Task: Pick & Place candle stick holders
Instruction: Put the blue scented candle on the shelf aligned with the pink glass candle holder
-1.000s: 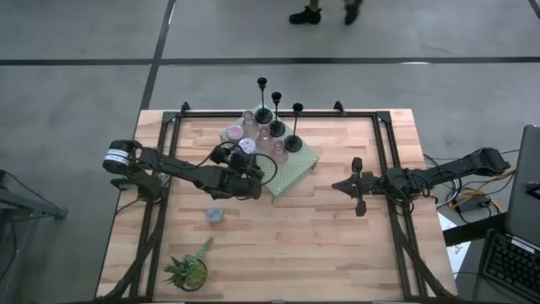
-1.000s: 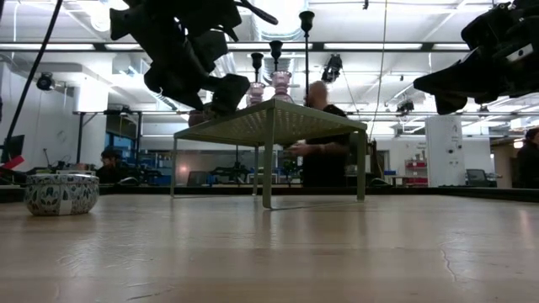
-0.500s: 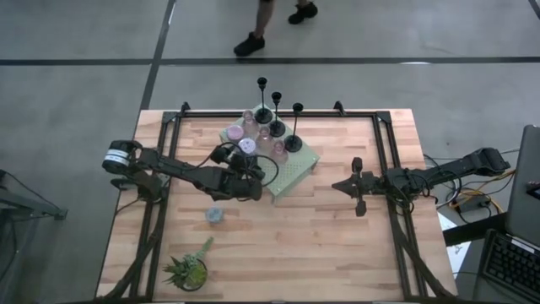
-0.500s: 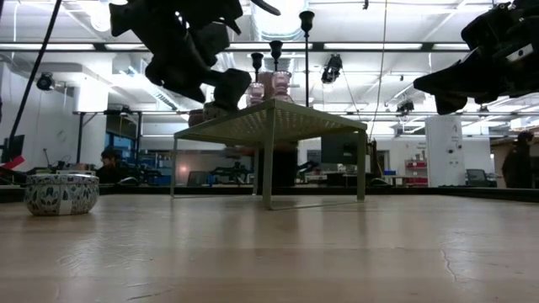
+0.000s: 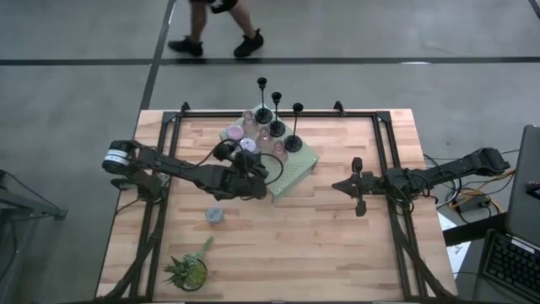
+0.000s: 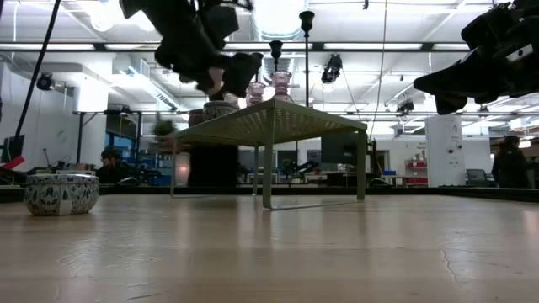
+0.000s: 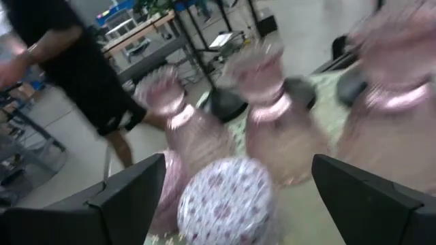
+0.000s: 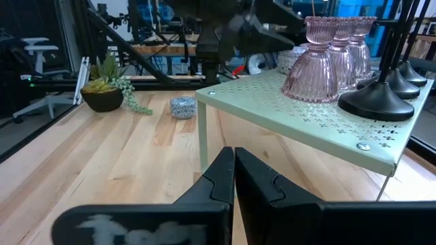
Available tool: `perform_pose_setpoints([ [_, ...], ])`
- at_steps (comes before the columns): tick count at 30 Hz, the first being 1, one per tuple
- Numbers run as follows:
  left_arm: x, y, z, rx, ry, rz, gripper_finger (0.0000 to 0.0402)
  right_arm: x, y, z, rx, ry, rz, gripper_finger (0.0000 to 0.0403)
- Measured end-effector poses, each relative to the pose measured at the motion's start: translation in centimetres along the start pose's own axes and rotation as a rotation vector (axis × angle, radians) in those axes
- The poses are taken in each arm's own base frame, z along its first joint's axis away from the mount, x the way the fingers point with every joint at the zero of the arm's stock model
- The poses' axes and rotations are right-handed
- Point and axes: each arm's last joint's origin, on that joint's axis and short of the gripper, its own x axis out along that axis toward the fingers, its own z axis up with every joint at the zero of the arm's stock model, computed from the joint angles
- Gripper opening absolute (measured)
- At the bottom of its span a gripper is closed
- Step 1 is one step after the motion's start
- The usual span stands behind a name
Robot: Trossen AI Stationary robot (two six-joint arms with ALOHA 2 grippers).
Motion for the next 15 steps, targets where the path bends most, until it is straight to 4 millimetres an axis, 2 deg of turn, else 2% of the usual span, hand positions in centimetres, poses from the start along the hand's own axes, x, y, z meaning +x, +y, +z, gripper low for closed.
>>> perform_pose_setpoints([
  [8, -2.6, 0.6, 3.9, 0.005, 0.029, -0.156, 0.0372, 0.0, 0.0, 0.0, 0.000, 0.000, 0.000, 0.0008],
  [15, -5.5, 3.0, 5.0, -0.047, 0.235, -0.477, 0.0372, 0.0, 0.0, 0.0, -0.001, 0.000, 0.000, 0.0008],
])
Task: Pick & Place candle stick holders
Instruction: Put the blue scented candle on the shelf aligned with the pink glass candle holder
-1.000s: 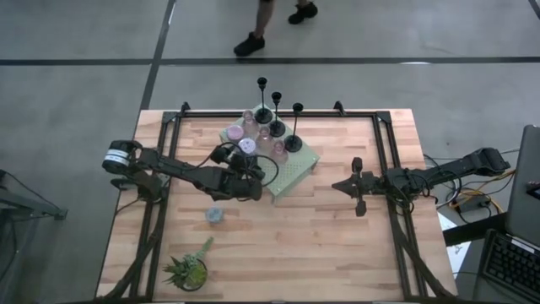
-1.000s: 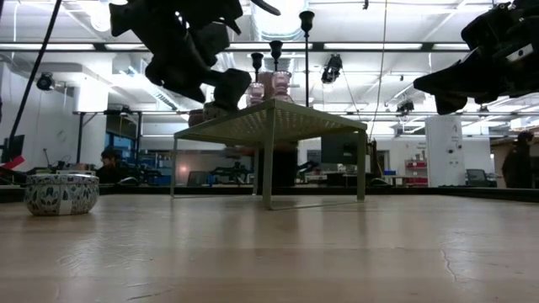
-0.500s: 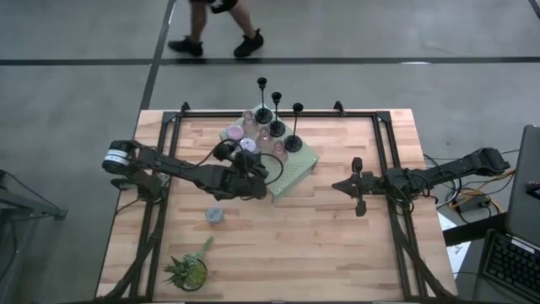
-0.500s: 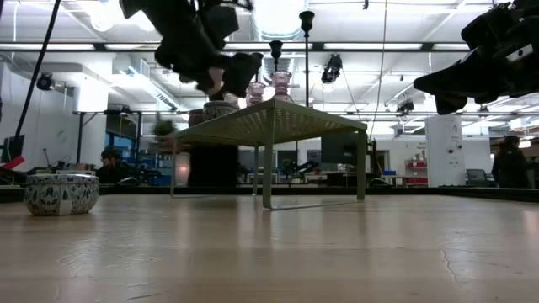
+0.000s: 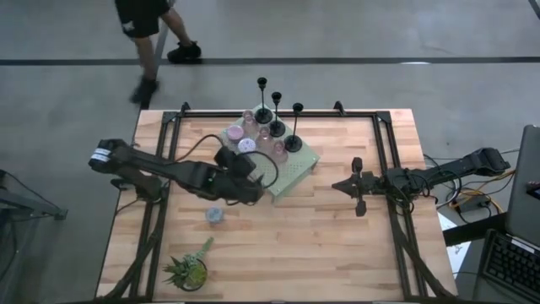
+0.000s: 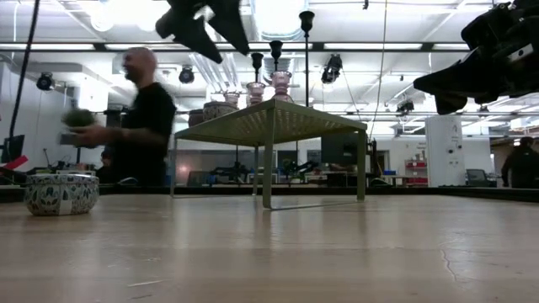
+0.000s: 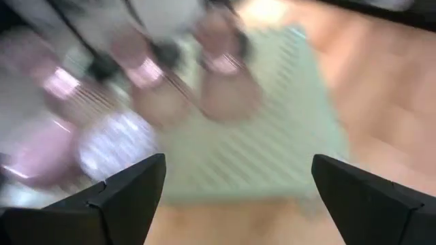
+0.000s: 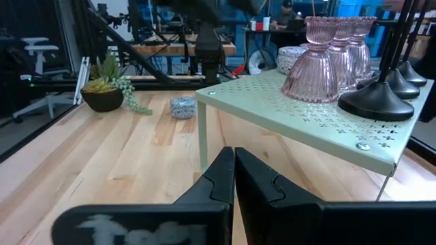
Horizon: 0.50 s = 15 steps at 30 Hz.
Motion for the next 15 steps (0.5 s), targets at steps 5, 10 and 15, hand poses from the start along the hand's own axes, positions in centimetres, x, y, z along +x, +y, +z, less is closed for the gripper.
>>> perform_pose_setpoints([
  [5, -2.3, 0.7, -1.1, -0.098, 0.165, -0.200, 0.0372, 0.0, 0.0, 0.0, 0.000, 0.000, -0.001, 0.0008],
  [10, -3.8, 0.1, -3.3, -0.143, 0.313, -0.337, 0.0372, 0.0, 0.0, 0.0, 0.000, 0.000, 0.000, 0.0008],
  [15, -4.2, -0.5, -5.4, -0.089, 0.354, -0.342, 0.0371, 0.0, 0.0, 0.0, 0.001, 0.000, 0.000, 0.0008],
])
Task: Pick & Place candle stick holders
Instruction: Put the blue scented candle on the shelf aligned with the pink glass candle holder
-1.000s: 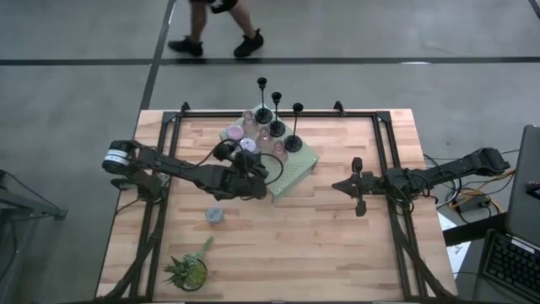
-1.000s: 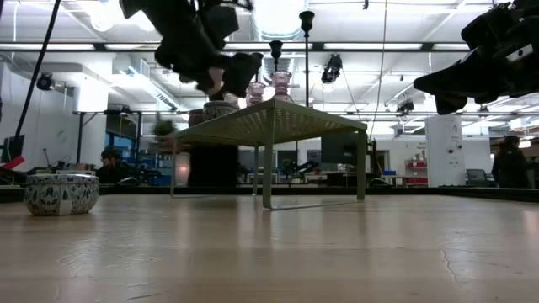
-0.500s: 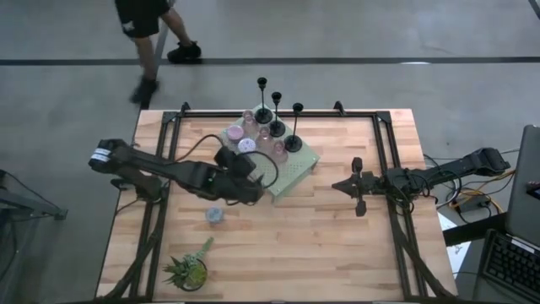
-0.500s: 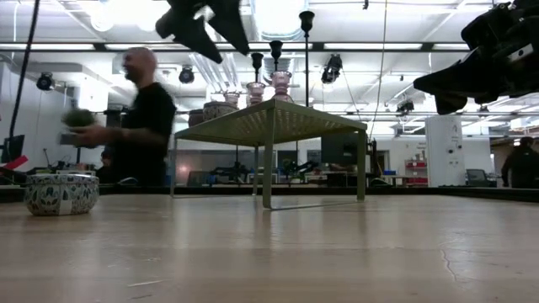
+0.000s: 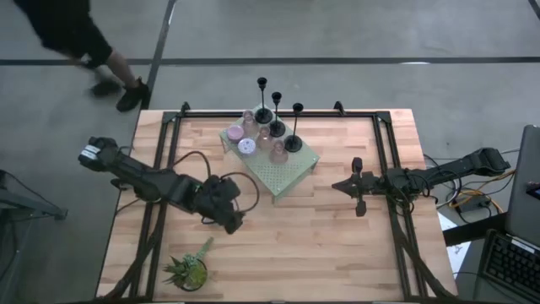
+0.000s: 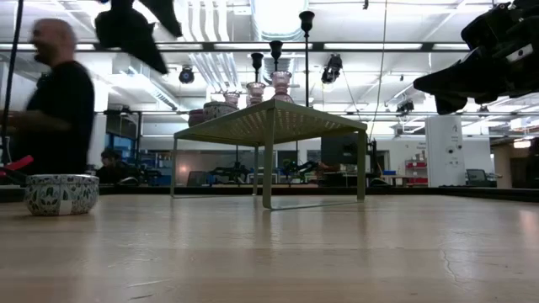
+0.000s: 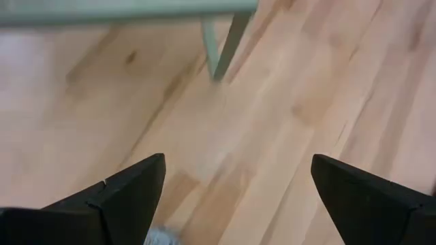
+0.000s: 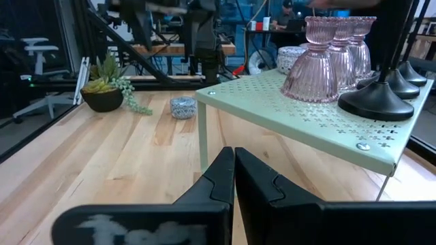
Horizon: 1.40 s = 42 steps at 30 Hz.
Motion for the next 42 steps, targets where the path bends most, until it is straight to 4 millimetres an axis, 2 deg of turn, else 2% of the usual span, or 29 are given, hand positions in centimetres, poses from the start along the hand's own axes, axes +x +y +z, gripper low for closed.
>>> perform_pose_setpoints([
  [8, 2.3, 1.2, -3.9, -0.033, 0.191, 0.048, 0.0370, 0.0, 0.0, 0.0, 0.000, 0.000, -0.001, 0.0008],
  [21, 5.6, 5.1, -8.6, -0.163, 0.317, 0.242, 0.0369, 0.0, 0.0, 0.0, 0.000, 0.000, 0.000, 0.0008],
  [30, 6.4, 4.9, -9.0, -0.185, 0.303, 0.173, 0.0369, 0.0, 0.0, 0.0, 0.000, 0.000, 0.000, 0.0008],
  [42, 7.2, 5.7, -10.0, -0.172, 0.313, 0.185, 0.0369, 0.0, 0.0, 0.0, -0.001, 0.000, 0.000, 0.0008],
])
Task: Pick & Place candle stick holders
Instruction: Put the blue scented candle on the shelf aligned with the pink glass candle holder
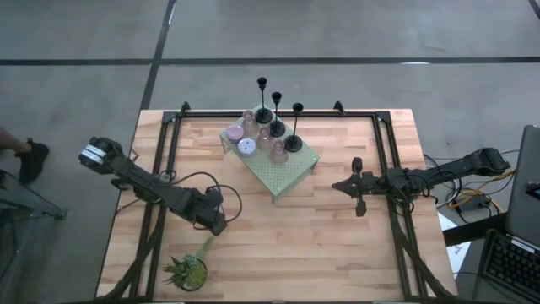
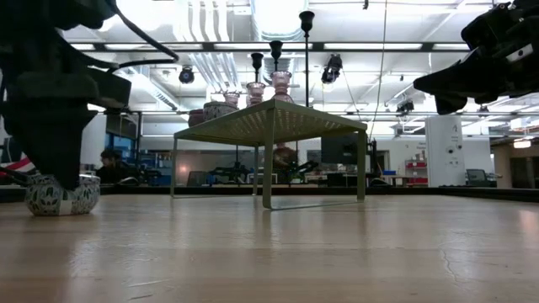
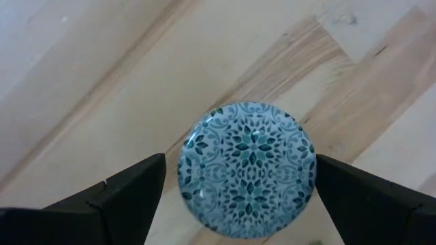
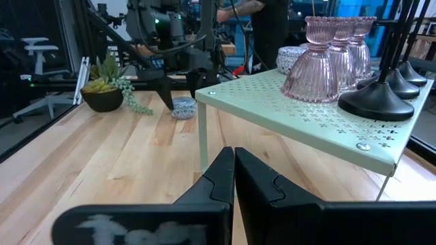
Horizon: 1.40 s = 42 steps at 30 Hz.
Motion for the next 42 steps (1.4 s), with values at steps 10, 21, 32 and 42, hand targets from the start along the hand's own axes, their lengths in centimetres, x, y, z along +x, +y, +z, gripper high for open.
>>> perform_pose_setpoints([
  [10, 0.5, -0.3, 0.0, 0.015, -0.035, -0.061, 0.0365, 0.0, 0.0, 0.0, 0.001, 0.000, 0.000, 0.0008],
  [21, 0.7, -0.1, -0.1, 0.013, -0.024, -0.056, 0.0298, 0.0, 0.0, 0.0, 0.000, 0.000, 0.000, 0.0008],
  [32, -1.4, -2.7, 1.7, 0.121, -0.212, -0.171, 0.0309, 0.0, 0.0, 0.0, 0.001, 0.000, 0.000, 0.0008],
  [42, -5.1, -4.2, 6.7, 0.091, -0.380, -0.211, 0.0311, 0.0, 0.0, 0.0, 0.000, 0.000, 0.000, 0.0008],
])
